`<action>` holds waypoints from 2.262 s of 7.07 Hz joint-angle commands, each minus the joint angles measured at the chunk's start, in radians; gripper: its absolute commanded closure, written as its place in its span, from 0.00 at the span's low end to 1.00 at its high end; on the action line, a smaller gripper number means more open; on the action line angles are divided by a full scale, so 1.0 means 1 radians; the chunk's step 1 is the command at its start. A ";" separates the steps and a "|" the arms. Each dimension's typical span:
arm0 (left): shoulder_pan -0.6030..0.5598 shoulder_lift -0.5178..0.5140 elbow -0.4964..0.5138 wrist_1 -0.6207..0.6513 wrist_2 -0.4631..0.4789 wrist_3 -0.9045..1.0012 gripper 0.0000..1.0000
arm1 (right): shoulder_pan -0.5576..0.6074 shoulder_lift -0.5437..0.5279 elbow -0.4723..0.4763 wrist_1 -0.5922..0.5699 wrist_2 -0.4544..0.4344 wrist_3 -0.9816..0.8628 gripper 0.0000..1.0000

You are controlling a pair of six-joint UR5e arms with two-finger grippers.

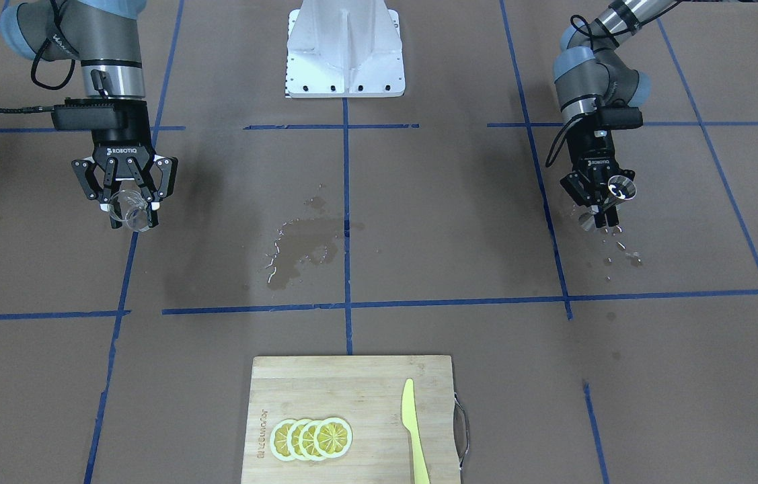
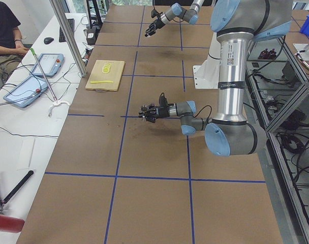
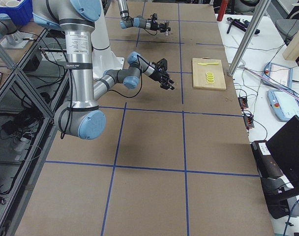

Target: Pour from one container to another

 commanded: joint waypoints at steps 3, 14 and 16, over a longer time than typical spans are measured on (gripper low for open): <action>0.028 -0.046 0.059 0.000 0.019 -0.003 1.00 | 0.000 -0.012 0.003 0.000 -0.027 0.000 1.00; 0.049 -0.049 0.054 -0.005 0.007 -0.004 0.61 | -0.029 -0.049 -0.003 -0.002 -0.096 0.000 1.00; 0.048 -0.048 0.050 -0.012 -0.015 -0.003 0.04 | -0.040 -0.058 -0.003 -0.002 -0.110 0.000 1.00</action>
